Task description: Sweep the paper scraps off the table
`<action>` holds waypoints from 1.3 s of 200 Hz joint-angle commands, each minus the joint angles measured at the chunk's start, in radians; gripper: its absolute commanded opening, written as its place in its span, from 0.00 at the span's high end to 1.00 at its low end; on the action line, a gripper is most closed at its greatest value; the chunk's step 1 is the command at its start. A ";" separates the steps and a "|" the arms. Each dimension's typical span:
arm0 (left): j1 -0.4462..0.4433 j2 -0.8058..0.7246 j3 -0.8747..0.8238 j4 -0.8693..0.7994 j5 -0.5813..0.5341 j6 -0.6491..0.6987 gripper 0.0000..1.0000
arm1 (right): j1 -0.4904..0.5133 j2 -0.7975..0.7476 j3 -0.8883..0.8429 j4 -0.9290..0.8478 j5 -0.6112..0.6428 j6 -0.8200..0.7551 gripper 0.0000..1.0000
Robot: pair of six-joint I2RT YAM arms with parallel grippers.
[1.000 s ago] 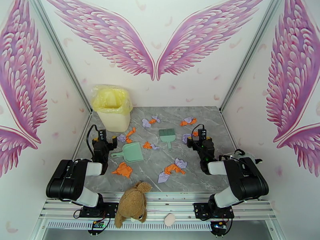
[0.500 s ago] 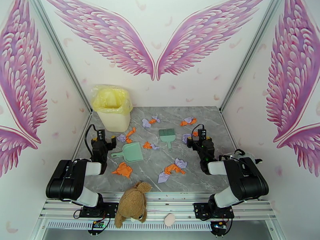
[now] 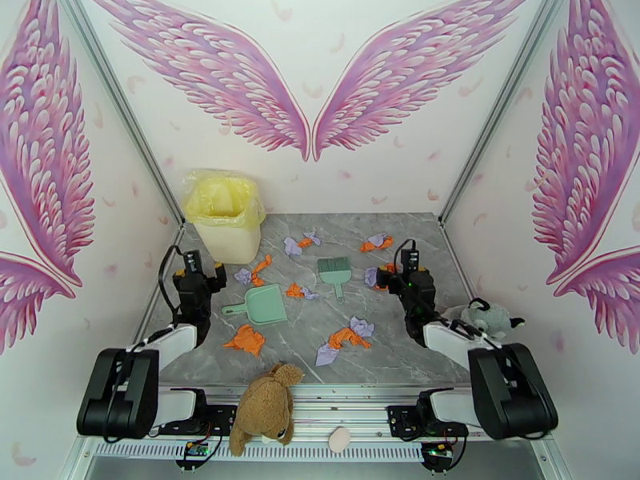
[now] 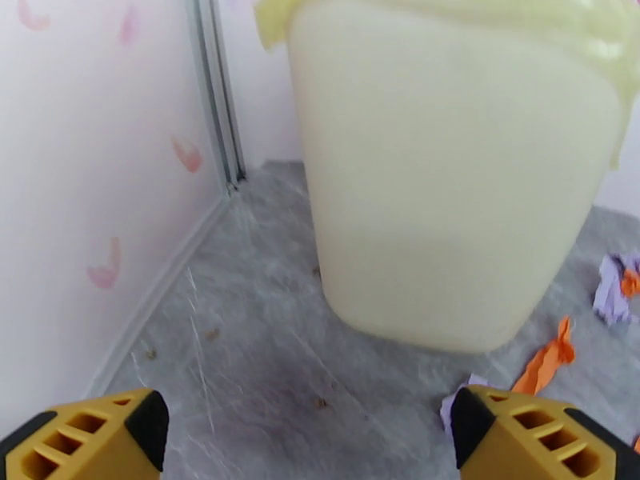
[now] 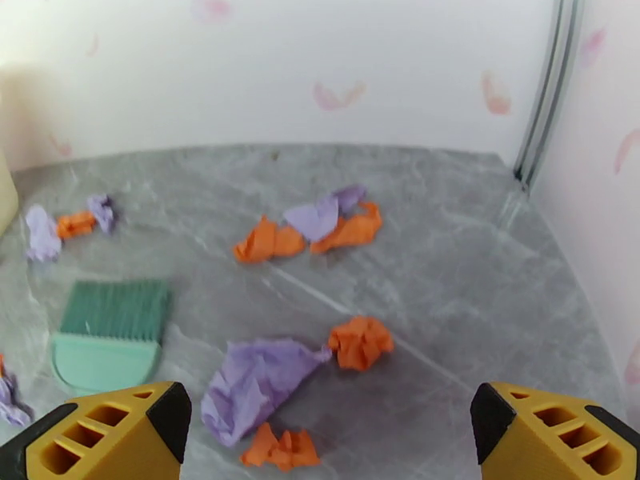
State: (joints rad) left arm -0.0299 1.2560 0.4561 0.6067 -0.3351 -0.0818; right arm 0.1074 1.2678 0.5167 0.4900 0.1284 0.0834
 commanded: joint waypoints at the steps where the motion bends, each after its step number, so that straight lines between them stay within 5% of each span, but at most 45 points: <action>1: -0.010 -0.102 0.056 -0.214 -0.006 -0.110 0.01 | -0.002 -0.062 0.124 -0.372 -0.008 0.211 0.05; 40: -0.051 -0.233 0.207 -0.603 0.059 -0.269 0.01 | 0.009 -0.086 0.308 -0.733 -0.188 0.252 0.09; 66: -0.132 -0.299 0.244 -0.689 0.147 -0.283 0.01 | 0.085 -0.090 0.387 -0.910 -0.145 0.210 0.10; 104: -0.245 -0.308 0.291 -0.835 0.079 -0.292 0.01 | 0.204 -0.034 0.468 -1.099 -0.134 0.176 0.13; 174: -0.386 -0.081 0.397 -0.916 0.088 -0.333 0.01 | 0.385 0.273 0.598 -1.121 -0.062 0.225 0.27; 260: -0.477 0.070 0.504 -0.956 0.077 -0.344 0.05 | 0.410 0.532 0.672 -1.040 -0.077 0.280 0.30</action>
State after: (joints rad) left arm -0.4938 1.2964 0.9218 -0.3088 -0.2512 -0.4240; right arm 0.5072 1.7596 1.1587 -0.5762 0.0414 0.3389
